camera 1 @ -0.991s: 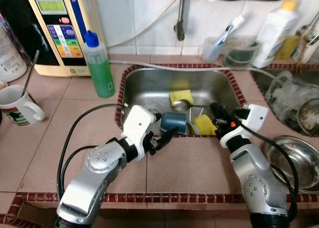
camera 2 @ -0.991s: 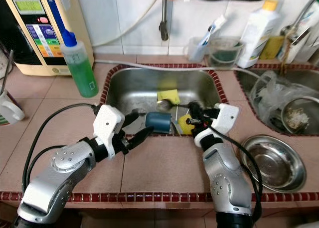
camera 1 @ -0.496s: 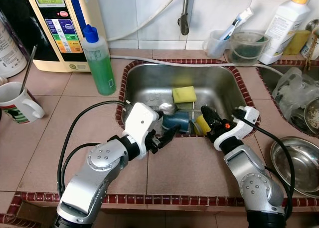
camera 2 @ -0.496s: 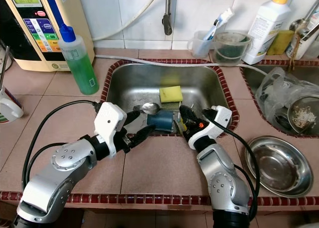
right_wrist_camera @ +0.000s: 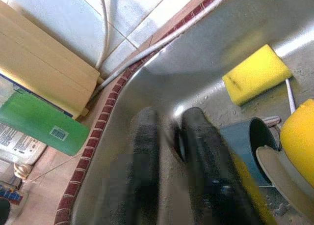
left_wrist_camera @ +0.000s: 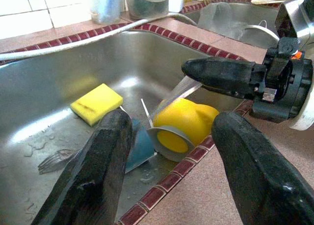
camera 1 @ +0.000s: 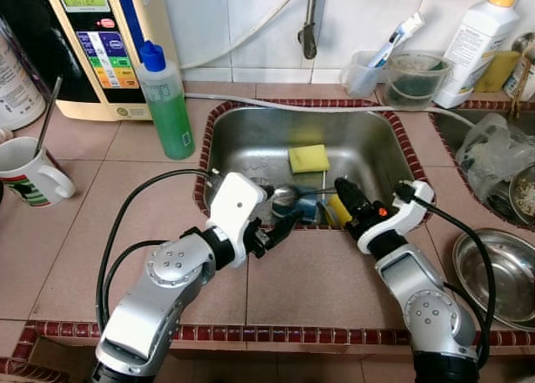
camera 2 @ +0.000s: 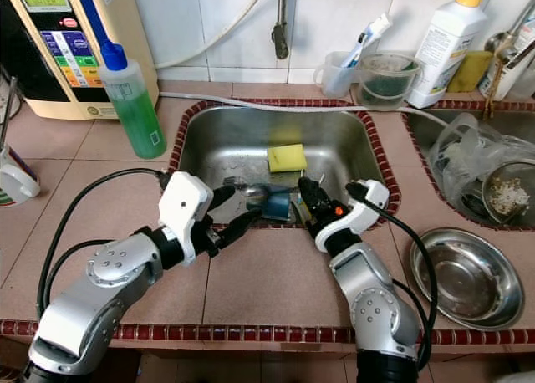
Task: Kitchen organization
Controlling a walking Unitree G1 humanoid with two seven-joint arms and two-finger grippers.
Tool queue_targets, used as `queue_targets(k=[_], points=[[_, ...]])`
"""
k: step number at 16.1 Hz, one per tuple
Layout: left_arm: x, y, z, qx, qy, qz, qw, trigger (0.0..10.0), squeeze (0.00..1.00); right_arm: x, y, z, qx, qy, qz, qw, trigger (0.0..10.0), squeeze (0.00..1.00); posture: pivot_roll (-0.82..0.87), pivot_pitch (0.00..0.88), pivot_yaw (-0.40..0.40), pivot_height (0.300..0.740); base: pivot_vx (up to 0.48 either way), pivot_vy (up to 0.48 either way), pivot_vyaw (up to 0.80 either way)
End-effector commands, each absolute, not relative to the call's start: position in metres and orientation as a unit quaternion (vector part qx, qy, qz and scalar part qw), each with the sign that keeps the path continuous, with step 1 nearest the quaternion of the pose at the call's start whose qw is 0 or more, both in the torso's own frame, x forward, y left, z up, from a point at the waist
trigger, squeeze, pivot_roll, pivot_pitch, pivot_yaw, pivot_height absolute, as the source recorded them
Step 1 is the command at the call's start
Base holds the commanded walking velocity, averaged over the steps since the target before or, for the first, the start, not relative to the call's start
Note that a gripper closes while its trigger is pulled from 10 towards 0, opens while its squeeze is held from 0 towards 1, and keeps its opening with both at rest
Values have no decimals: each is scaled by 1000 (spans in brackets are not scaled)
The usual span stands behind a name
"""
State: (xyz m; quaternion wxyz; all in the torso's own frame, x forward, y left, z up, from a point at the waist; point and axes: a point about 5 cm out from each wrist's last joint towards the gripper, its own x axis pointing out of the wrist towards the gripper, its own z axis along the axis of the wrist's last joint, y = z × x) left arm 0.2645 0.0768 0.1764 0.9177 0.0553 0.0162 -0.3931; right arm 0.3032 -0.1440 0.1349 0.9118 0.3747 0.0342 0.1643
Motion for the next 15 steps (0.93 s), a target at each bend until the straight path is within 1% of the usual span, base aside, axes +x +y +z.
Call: queue_targets(k=[1, 6, 10, 11, 12, 13, 14, 15], points=[[263, 75, 182, 63, 1, -395, 916, 10000, 0, 304, -145, 133, 380, 41, 160, 910, 10000, 1000, -75, 123, 3, 740, 0, 0, 0], [265, 75, 183, 69, -7, -393, 917, 10000, 0, 308, -144, 134, 378, 35, 161, 911, 10000, 1000, -70, 98, 3, 740, 0, 0, 0], [272, 76, 187, 77, -28, -381, 921, 10000, 0, 314, -146, 144, 344, 10, 160, 925, 10000, 1000, -74, 74, 3, 740, 0, 0, 0], [274, 77, 187, 77, -31, -375, 923, 10000, 0, 315, -147, 147, 324, 2, 160, 932, 10000, 1000, -75, 69, 3, 740, 0, 0, 0], [278, 79, 186, 68, -31, -362, 929, 10000, 0, 316, -146, 149, 285, -7, 163, 944, 10000, 1000, -81, 57, 2, 740, 0, 0, 0], [284, 83, 186, 51, -30, -339, 939, 10000, 0, 317, -144, 152, 241, -20, 164, 956, 10000, 1000, -83, 47, 0, 740, 0, 0, 0], [293, 89, 185, 62, -41, -307, 949, 10000, 0, 317, -138, 159, 155, -45, 168, 972, 10000, 1000, -87, 23, -7, 740, 0, 0, 0], [296, 90, 184, 69, -43, -301, 950, 10000, 0, 317, -137, 161, 132, -58, 169, 975, 10000, 1000, -90, 12, -9, 740, 0, 0, 0]])
